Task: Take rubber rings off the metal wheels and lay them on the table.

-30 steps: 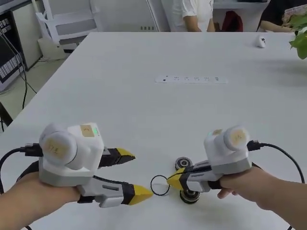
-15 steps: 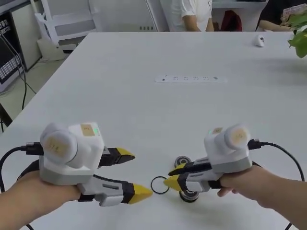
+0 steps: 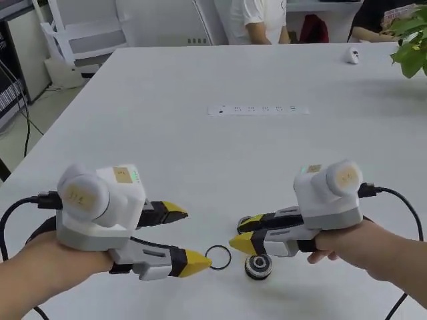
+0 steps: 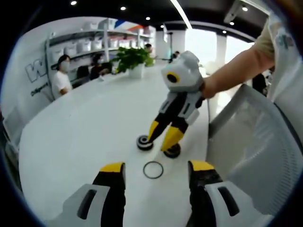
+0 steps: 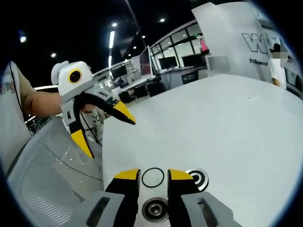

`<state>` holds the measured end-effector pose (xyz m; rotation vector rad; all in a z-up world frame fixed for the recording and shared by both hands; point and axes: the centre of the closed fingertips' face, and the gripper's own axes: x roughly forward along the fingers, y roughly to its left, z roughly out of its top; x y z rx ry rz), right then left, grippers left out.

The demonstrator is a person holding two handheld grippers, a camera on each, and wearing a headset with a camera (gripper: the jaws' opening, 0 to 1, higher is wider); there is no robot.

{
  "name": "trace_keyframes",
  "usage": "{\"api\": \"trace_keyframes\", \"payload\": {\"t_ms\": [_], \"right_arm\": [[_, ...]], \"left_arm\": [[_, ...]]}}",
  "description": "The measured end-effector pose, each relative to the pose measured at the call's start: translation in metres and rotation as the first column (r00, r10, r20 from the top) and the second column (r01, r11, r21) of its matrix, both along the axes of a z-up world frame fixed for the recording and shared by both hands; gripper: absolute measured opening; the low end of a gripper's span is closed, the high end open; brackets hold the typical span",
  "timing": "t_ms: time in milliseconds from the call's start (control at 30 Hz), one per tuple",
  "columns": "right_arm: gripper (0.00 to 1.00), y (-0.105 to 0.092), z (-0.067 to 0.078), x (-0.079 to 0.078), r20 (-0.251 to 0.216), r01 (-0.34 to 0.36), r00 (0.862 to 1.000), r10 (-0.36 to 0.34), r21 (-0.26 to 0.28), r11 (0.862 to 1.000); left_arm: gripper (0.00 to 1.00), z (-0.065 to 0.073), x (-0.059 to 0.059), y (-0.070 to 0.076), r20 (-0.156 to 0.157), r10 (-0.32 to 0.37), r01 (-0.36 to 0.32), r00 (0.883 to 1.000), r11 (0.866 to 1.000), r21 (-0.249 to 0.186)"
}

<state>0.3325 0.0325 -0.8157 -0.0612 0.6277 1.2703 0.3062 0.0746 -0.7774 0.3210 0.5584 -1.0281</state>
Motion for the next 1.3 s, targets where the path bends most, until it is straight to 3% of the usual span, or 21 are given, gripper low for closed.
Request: {"api": "trace_keyframes", "payload": {"t_ms": [500,1000,1300], "right_arm": [[0.22,-0.030,0.009,0.004,0.023,0.067,0.997,-0.067,0.034,0.997],[0.24,-0.057,0.001,0.002,0.019,0.115,0.993,-0.115,0.028,0.993],[0.25,-0.060,-0.011,-0.004,0.031,0.088,0.996,-0.088,0.002,0.996]], "left_arm": [[0.54,0.004,0.008,-0.018,0.008,-0.024,0.024,1.000,1.000,-0.002],[0.51,-0.011,0.014,-0.030,-0.018,-0.054,0.054,0.998,0.998,0.031],[0.49,-0.019,0.017,-0.035,-0.025,-0.071,0.072,0.997,0.996,0.052]]}}
